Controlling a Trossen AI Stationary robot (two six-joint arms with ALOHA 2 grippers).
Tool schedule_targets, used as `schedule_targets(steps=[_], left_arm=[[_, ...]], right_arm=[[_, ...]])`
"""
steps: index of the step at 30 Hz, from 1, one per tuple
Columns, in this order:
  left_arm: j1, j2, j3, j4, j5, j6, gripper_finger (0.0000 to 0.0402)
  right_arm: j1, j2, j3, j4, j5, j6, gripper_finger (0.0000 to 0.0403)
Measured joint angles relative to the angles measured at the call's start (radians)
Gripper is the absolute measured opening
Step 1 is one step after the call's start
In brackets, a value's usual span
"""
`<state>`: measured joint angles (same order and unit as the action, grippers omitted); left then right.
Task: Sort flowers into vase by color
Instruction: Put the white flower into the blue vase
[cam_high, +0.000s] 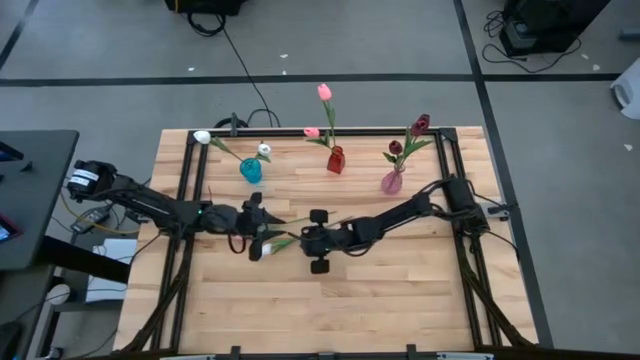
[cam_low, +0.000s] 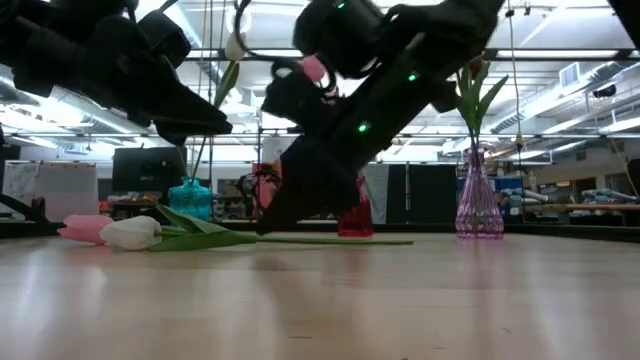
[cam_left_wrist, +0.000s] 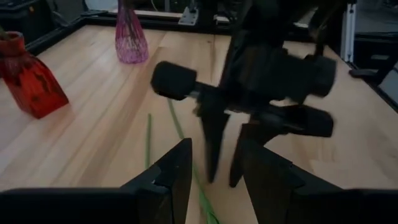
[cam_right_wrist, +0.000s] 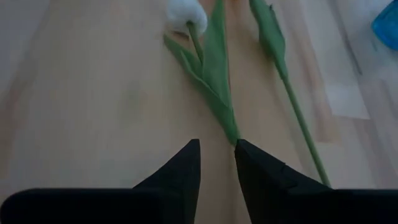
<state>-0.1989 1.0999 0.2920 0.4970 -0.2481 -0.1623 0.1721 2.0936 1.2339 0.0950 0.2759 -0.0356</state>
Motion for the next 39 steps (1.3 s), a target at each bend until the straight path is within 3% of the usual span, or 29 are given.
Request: schedule_targets(steps=[8, 20, 27, 39], left_arm=[[-0.038, -0.061, 0.001, -0.060, 0.000, -0.023, 0.0143], [-0.045, -0.142, 0.001, -0.137, -0.001, -0.023, 0.0143], [-0.045, -0.145, 0.000, -0.153, -0.001, -0.023, 0.0143], [-0.071, -0.149, 0.000, -0.072, -0.044, 0.027, 0.0143]], right_arm=[[-0.029, 0.033, 0.042, -0.005, -0.028, -0.017, 0.0136], [-0.084, 0.104, 0.045, 0.043, -0.150, -0.031, 0.0124], [-0.069, 0.089, 0.043, 0.037, -0.092, -0.021, 0.0019], [-0.010, -0.148, 0.036, -0.199, 0.143, 0.109, 0.0010]])
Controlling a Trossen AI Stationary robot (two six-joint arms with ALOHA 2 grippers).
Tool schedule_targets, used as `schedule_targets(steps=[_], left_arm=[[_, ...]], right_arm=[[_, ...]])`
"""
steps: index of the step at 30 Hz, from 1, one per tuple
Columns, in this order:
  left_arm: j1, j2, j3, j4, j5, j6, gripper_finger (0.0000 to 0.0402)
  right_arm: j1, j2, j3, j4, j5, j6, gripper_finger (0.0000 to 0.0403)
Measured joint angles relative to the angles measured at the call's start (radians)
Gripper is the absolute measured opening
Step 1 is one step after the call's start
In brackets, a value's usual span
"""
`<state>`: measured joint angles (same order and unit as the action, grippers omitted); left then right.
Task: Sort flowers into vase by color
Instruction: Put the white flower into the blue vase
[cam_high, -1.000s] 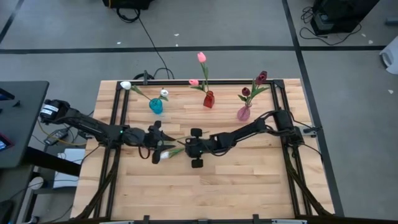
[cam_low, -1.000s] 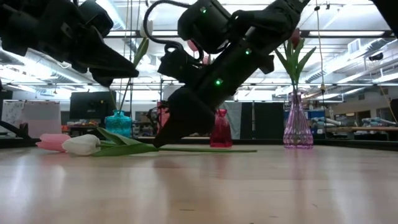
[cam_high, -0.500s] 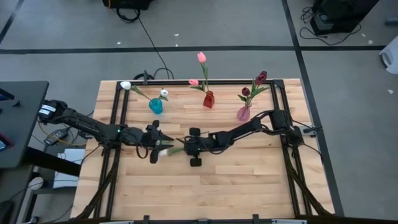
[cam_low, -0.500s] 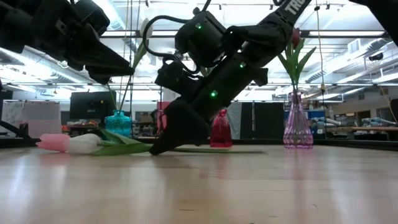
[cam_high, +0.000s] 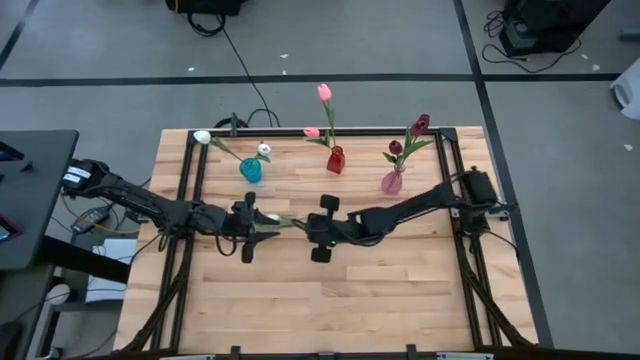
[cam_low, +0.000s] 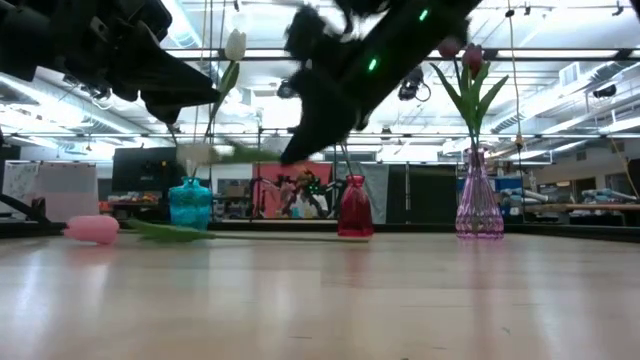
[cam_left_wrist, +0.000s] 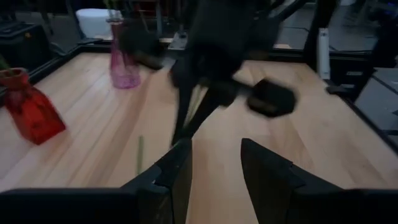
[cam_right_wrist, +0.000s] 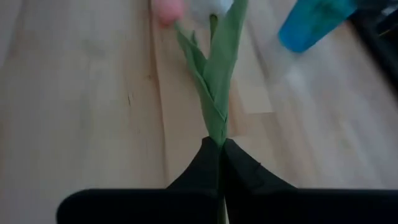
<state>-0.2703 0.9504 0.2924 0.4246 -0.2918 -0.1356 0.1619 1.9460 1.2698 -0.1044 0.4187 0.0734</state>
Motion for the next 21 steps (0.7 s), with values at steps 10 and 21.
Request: schedule_targets(steps=[10, 21], left_arm=[[0.000, 0.000, 0.000, 0.010, -0.049, -0.005, 0.0143], [0.002, 0.193, 0.000, 0.404, -0.050, -0.003, 0.0143]], right_arm=[[0.088, -0.262, -0.165, -0.092, 0.205, 0.161, 0.0010], [0.113, -0.344, -0.465, 0.811, 0.201, -0.077, 0.0012]])
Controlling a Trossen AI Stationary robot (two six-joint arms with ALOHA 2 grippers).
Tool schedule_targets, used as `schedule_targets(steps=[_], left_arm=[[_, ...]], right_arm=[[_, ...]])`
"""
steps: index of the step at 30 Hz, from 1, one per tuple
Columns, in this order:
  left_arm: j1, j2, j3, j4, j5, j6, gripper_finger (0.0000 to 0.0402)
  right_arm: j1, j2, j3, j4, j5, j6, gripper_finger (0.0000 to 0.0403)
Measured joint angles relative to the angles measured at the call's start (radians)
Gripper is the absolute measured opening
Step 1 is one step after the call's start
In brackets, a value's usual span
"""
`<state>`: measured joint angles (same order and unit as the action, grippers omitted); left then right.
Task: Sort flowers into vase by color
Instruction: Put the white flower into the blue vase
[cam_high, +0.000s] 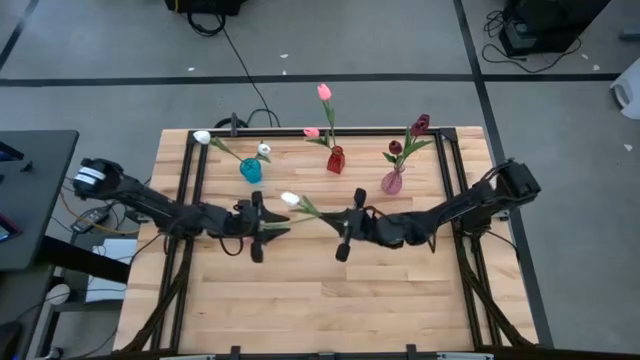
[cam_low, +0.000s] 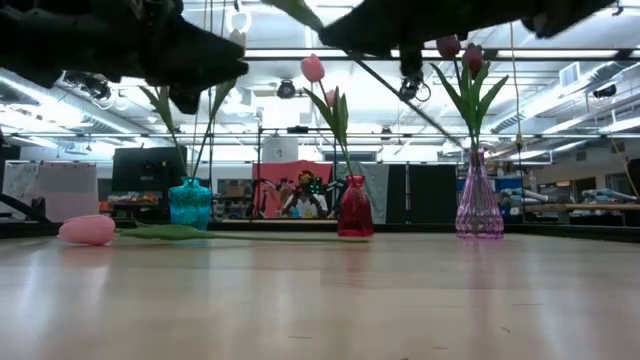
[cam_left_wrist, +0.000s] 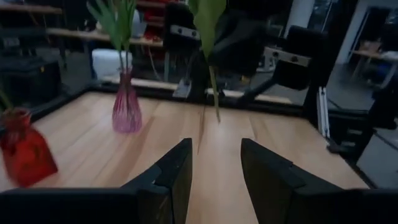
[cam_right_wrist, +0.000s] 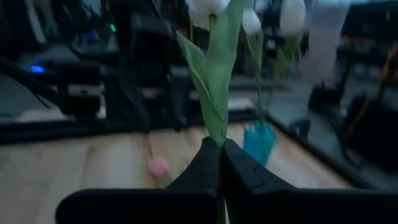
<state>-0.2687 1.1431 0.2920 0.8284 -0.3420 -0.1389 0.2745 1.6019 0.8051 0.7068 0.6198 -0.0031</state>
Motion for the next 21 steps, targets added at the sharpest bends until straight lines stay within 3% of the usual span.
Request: schedule_targets(steps=[6, 15, 21], left_arm=[[0.003, 0.205, 0.018, 0.283, -0.008, 0.035, 0.0143], [0.020, 0.369, 0.264, 0.069, 0.061, 0.096, 0.0143], [0.035, 0.356, 0.301, 0.044, 0.035, 0.134, 0.0143]], right_arm=[[-0.006, 0.089, -0.004, 0.293, -0.111, -0.127, 0.0013], [-0.041, 0.183, 0.028, 0.374, -0.200, -0.124, 0.0014], [-0.041, 0.179, 0.029, 0.411, -0.227, -0.132, 0.0014]])
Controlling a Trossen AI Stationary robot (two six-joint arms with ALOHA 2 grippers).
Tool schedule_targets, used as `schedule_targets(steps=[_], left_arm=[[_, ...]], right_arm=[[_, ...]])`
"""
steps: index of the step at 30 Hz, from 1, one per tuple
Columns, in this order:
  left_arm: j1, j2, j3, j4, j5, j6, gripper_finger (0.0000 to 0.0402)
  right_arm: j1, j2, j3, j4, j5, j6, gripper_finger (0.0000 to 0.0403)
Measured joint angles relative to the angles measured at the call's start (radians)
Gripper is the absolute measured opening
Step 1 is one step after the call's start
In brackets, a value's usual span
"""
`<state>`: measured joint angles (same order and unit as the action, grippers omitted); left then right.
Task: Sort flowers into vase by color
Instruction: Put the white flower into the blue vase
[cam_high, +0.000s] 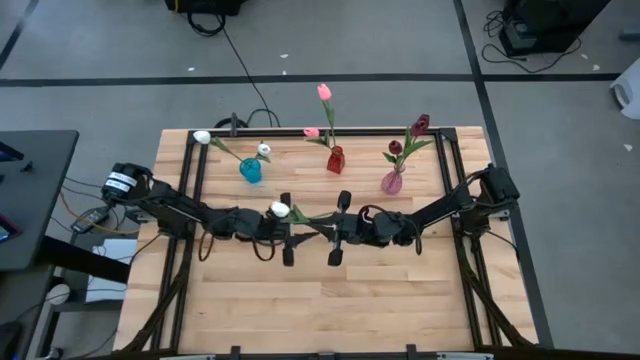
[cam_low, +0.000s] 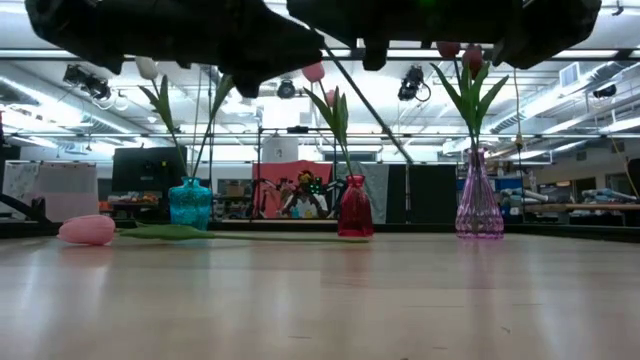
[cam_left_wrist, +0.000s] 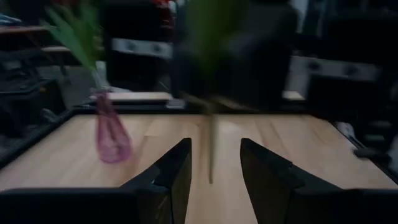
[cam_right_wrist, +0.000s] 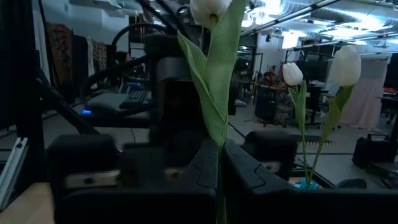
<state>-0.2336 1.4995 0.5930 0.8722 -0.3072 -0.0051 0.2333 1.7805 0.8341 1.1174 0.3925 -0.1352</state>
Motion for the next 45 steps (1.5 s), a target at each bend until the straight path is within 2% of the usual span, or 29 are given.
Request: schedule_targets(steps=[5, 13, 16, 22, 26, 32, 36, 39, 43, 45], left_arm=[[0.029, -0.002, 0.000, 0.001, -0.007, -0.034, 0.0143], [0.038, -0.003, 0.000, 0.024, 0.052, -0.025, 0.0134], [0.038, -0.002, 0.000, 0.031, 0.053, -0.006, 0.0109], [0.038, -0.002, -0.001, 0.062, 0.075, 0.018, 0.0019], [0.038, -0.030, -0.003, 0.023, 0.082, 0.024, 0.0013], [0.037, -0.270, -0.016, -0.275, 0.020, 0.031, 0.0010], [0.028, -0.494, -0.016, -0.551, -0.071, 0.024, 0.0008], [0.027, -0.651, -0.011, -0.781, -0.113, -0.041, 0.0008], [0.028, -0.805, 0.046, -1.060, -0.155, -0.133, 0.0007], [0.027, -0.853, 0.092, -1.216, -0.220, -0.149, 0.0007]], right_arm=[[0.001, 0.000, 0.000, 0.003, -0.001, 0.000, 0.0014], [0.001, 0.000, 0.000, 0.004, -0.002, 0.000, 0.0014], [0.001, 0.000, 0.000, 0.003, -0.002, 0.005, 0.0017], [0.001, 0.000, 0.000, -0.020, -0.004, 0.051, 0.0040], [0.009, -0.012, 0.000, -0.050, 0.012, 0.031, 0.0068], [0.073, -0.213, -0.023, -0.273, 0.189, -0.070, 0.0115], [0.101, -0.348, -0.024, -0.574, 0.187, -0.026, 0.0131], [0.108, -0.407, -0.024, -0.756, 0.168, 0.048, 0.0133], [0.108, -0.418, -0.026, -0.849, 0.156, 0.112, 0.0130], [0.106, -0.412, -0.025, -0.841, 0.157, 0.112, 0.0128]])
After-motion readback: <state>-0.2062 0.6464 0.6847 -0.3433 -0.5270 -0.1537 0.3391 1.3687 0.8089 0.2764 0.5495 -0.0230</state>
